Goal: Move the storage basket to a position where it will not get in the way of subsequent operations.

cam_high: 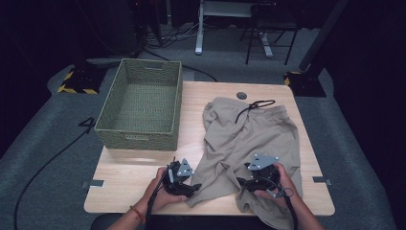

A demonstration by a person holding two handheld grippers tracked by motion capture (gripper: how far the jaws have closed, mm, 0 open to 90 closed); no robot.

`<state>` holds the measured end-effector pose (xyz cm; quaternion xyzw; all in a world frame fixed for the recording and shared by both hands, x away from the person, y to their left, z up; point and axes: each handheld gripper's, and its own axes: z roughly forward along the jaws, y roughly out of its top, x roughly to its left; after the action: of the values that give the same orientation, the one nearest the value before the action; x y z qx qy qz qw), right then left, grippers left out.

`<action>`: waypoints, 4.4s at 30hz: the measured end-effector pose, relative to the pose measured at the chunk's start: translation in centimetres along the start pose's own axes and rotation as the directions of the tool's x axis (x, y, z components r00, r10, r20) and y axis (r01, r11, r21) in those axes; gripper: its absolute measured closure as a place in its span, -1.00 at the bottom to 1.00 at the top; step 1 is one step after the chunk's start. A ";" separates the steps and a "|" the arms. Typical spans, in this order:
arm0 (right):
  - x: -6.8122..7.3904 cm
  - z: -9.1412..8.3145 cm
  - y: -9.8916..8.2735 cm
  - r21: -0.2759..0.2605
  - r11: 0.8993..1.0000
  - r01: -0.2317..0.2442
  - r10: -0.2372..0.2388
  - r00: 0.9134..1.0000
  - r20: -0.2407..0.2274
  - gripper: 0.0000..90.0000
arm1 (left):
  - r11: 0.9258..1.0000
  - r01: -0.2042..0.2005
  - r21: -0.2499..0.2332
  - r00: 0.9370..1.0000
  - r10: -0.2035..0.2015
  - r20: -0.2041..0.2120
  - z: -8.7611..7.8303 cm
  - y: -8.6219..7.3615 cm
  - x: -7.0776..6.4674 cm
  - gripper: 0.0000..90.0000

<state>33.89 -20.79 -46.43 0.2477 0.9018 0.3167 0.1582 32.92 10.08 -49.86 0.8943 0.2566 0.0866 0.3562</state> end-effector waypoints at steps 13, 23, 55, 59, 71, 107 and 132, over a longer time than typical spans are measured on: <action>-5.5 1.0 -4.4 -0.015 0.965 -0.263 0.263 0.962 0.067 -0.23 | 0.998 -0.066 0.006 0.998 0.066 0.008 0.0 0.6 -0.4 0.91; -6.8 -1.9 -4.6 -0.109 0.943 -0.313 0.320 0.946 0.055 -0.12 | 0.999 -0.039 0.002 0.998 0.039 -0.053 -1.5 0.4 0.9 0.96; -12.3 -2.0 -8.2 -0.016 0.882 -0.471 0.448 0.828 0.337 -0.11 | 0.985 -0.104 -0.135 0.995 0.104 -0.006 -2.7 3.5 -1.8 0.48; -14.1 -2.5 -8.9 -0.017 0.865 -0.502 0.465 0.788 0.405 -0.11 | 0.988 -0.108 -0.111 0.994 0.106 -0.024 -3.2 3.0 -2.3 -0.12; -4.4 -4.1 0.2 -0.191 0.970 -0.151 0.172 0.981 0.094 -0.30 | 1.000 0.008 -0.030 0.998 -0.010 -0.062 -5.3 -2.8 2.1 -0.62; 4.6 2.7 9.2 -0.187 0.982 0.009 -0.027 0.996 -0.091 0.92 | 0.996 0.084 -0.015 0.992 -0.085 -0.098 -3.9 -4.9 4.0 -0.68; -12.3 -4.6 -9.0 -0.130 0.860 -0.493 0.509 0.819 0.264 0.92 | 0.999 0.021 0.031 1.000 -0.020 -0.022 -1.7 -1.5 1.1 -0.60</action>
<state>38.96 -35.88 -47.23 0.5152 0.7626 0.3323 0.2064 32.69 12.59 -49.66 0.8961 0.2710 0.0885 0.3402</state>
